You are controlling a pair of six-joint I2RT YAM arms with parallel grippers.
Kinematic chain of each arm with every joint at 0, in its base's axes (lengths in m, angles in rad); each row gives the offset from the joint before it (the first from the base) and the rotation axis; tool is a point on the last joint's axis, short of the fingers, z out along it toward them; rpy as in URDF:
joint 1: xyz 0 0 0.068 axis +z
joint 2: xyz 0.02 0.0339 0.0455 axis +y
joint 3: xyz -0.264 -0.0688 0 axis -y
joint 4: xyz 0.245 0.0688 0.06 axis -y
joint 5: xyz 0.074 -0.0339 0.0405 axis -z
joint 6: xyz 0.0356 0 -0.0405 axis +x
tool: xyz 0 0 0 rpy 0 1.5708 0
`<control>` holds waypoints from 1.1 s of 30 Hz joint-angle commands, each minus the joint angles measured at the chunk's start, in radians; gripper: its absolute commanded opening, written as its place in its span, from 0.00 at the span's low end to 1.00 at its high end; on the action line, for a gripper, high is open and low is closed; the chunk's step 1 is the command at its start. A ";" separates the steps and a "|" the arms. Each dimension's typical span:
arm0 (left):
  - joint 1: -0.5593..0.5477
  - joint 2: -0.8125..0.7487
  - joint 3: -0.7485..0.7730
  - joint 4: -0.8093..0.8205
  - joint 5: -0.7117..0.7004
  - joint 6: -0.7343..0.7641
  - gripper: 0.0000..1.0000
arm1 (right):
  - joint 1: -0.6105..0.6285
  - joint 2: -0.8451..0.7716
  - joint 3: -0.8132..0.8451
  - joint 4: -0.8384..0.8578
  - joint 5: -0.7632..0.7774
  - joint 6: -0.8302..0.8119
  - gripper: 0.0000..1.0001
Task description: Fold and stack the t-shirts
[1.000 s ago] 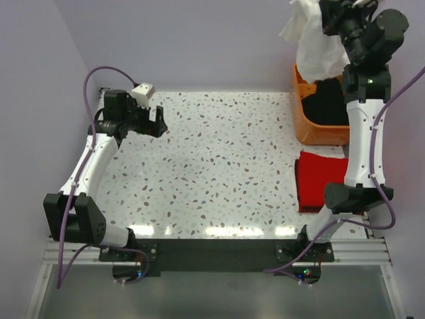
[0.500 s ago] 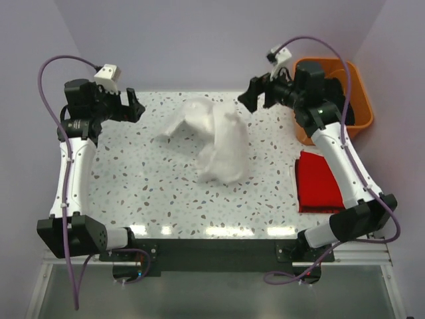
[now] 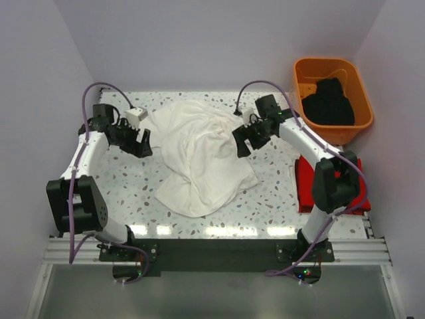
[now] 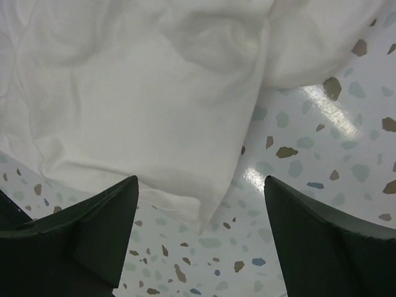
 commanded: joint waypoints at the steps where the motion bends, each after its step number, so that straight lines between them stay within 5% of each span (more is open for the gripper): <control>1: -0.011 0.039 -0.029 -0.030 -0.023 0.115 0.88 | 0.020 0.030 -0.033 -0.059 0.053 -0.040 0.82; 11: -0.060 0.121 -0.045 0.091 -0.132 0.111 0.85 | 0.043 0.118 -0.137 -0.124 0.195 -0.011 0.79; 23: -0.070 0.569 0.403 0.190 -0.247 0.066 0.83 | 0.048 0.184 -0.188 -0.201 0.200 -0.033 0.63; 28: -0.098 0.694 0.509 0.228 -0.311 0.061 0.83 | 0.048 0.185 -0.200 -0.231 0.165 -0.051 0.47; 33: -0.107 0.770 0.545 0.213 -0.407 0.097 0.72 | 0.037 0.193 -0.171 -0.254 0.186 -0.094 0.17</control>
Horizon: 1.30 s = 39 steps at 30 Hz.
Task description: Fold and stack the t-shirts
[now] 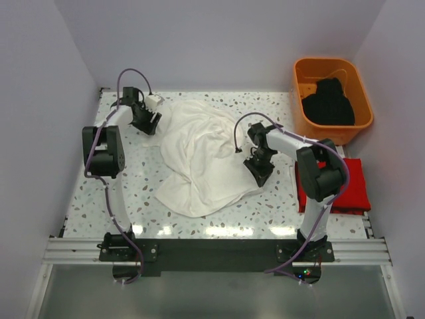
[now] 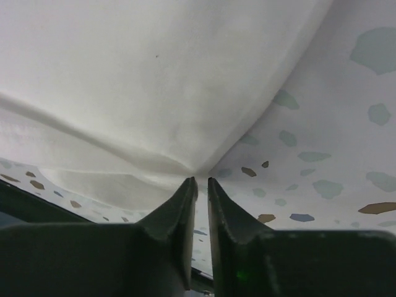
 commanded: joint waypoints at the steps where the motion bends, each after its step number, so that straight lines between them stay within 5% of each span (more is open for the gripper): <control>1: -0.007 0.036 0.046 -0.026 -0.080 0.044 0.69 | -0.010 0.010 0.029 -0.050 0.003 -0.047 0.11; 3: -0.002 0.024 0.018 -0.061 -0.080 0.067 0.55 | -0.033 0.021 0.061 -0.057 0.026 -0.055 0.00; 8: 0.046 -0.098 -0.091 -0.158 -0.063 0.130 0.14 | -0.103 0.056 0.155 -0.097 0.067 -0.109 0.00; 11: 0.101 -0.224 -0.229 -0.219 -0.062 0.159 0.00 | -0.134 0.084 0.250 -0.117 0.090 -0.139 0.00; 16: 0.164 -0.459 -0.484 -0.340 -0.122 0.260 0.00 | -0.139 0.125 0.384 -0.232 0.008 -0.182 0.00; 17: 0.170 -0.531 -0.580 -0.350 -0.163 0.271 0.00 | -0.137 0.104 0.364 -0.240 -0.033 -0.182 0.27; 19: 0.184 -0.593 -0.666 -0.353 -0.215 0.285 0.00 | -0.131 0.075 0.316 -0.222 -0.072 -0.161 0.56; 22: 0.184 -0.660 -0.754 -0.348 -0.261 0.276 0.03 | -0.096 0.035 0.200 -0.147 -0.077 -0.135 0.58; 25: 0.184 -0.654 -0.719 -0.363 -0.208 0.259 0.34 | -0.081 0.039 0.137 -0.055 -0.061 -0.080 0.58; 28: 0.184 -0.619 -0.632 -0.393 -0.169 0.242 0.51 | -0.081 0.068 0.143 0.007 -0.045 -0.031 0.58; 31: 0.190 -0.578 -0.508 -0.420 -0.128 0.242 0.58 | -0.081 0.079 0.186 0.018 -0.044 -0.003 0.60; 34: 0.199 -0.519 -0.347 -0.426 -0.041 0.242 0.63 | -0.081 0.080 0.215 0.038 -0.045 0.008 0.72; 39: 0.198 -0.282 0.001 -0.434 0.111 0.167 0.64 | -0.081 0.162 0.276 0.025 -0.052 0.015 0.66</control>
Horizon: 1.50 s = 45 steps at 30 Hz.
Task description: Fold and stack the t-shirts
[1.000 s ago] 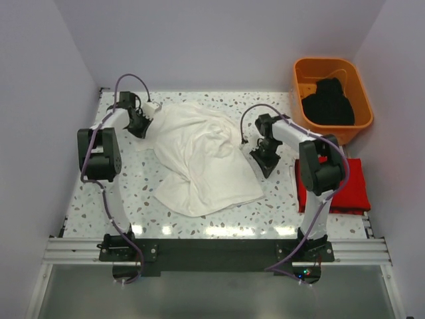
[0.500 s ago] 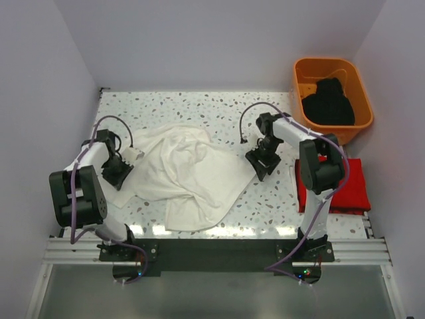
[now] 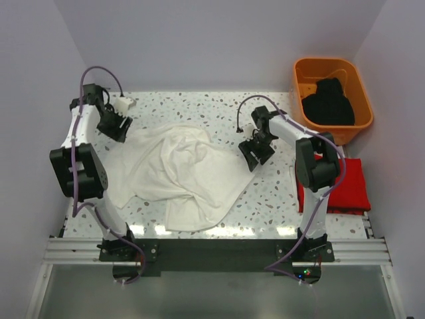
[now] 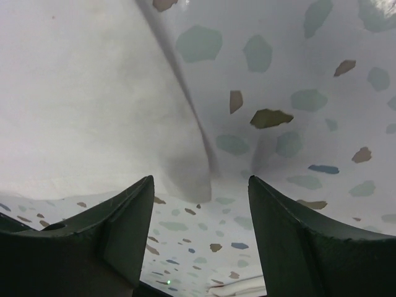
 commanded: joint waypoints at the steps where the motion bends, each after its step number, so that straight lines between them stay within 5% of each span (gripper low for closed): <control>1: 0.005 0.164 0.208 -0.001 0.162 -0.072 0.65 | 0.000 0.067 0.052 0.025 -0.016 0.031 0.65; 6: -0.027 0.327 0.385 0.010 0.269 -0.098 0.67 | 0.008 0.095 0.066 0.025 -0.031 0.036 0.63; 17: -0.192 0.409 0.360 0.252 0.339 -0.138 0.67 | 0.023 0.105 0.009 0.006 -0.068 0.024 0.53; 20: -0.211 0.430 0.383 0.298 0.381 -0.169 0.67 | 0.029 0.099 -0.014 0.015 -0.072 0.022 0.46; 27: -0.281 0.502 0.477 0.315 0.397 -0.179 0.68 | 0.037 0.104 0.001 -0.031 -0.128 -0.024 0.00; 37: -0.355 0.577 0.527 0.338 0.424 -0.149 0.68 | 0.022 0.032 0.003 -0.012 -0.046 -0.065 0.00; 45: -0.364 0.598 0.599 0.303 0.431 -0.095 0.19 | -0.096 0.093 0.187 -0.070 0.030 -0.107 0.00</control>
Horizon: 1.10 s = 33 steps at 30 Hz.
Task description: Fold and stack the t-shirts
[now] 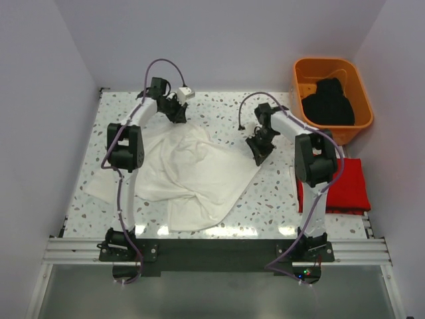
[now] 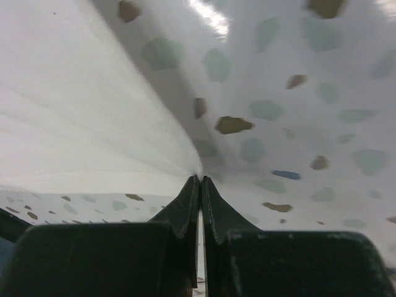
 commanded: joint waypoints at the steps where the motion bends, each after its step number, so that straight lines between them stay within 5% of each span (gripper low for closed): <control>1: 0.011 -0.018 0.072 -0.007 0.051 0.056 0.12 | -0.076 0.036 0.169 -0.040 0.063 -0.045 0.00; 3: 0.011 -0.032 0.068 -0.004 0.054 0.063 0.00 | -0.088 0.050 0.217 -0.072 0.071 -0.068 0.00; 9: 0.047 -0.203 -0.004 0.147 0.097 -0.031 0.00 | -0.091 0.049 0.338 -0.113 0.100 -0.127 0.00; 13: 0.102 -0.438 -0.245 0.241 0.184 0.022 0.00 | -0.093 -0.037 0.343 -0.156 0.068 -0.193 0.00; 16: 0.139 -0.633 -0.429 0.043 0.259 0.282 0.00 | -0.076 -0.147 0.198 -0.201 0.022 -0.264 0.00; 18: 0.204 -0.766 -0.589 -0.108 0.270 0.581 0.00 | -0.044 -0.234 0.084 -0.199 0.006 -0.307 0.00; 22: 0.357 -0.937 -0.923 -0.375 0.149 0.966 0.00 | 0.038 -0.347 -0.226 -0.141 0.000 -0.342 0.00; 24: 0.426 -0.989 -1.092 -0.382 0.060 1.092 0.00 | 0.077 -0.371 -0.308 -0.115 -0.005 -0.348 0.00; 25: 0.504 -1.000 -1.134 -0.377 0.039 1.132 0.01 | 0.088 -0.380 -0.327 -0.116 -0.014 -0.355 0.00; 26: 0.544 -1.014 -1.168 -0.374 0.023 1.199 0.17 | 0.105 -0.382 -0.344 -0.121 -0.014 -0.362 0.00; 29: 0.662 -1.012 -1.205 -0.437 0.018 1.309 0.33 | 0.121 -0.384 -0.389 -0.118 -0.014 -0.378 0.00; 33: 0.678 -0.979 -1.094 -0.482 0.148 1.216 0.46 | 0.134 -0.348 -0.383 -0.110 -0.014 -0.381 0.00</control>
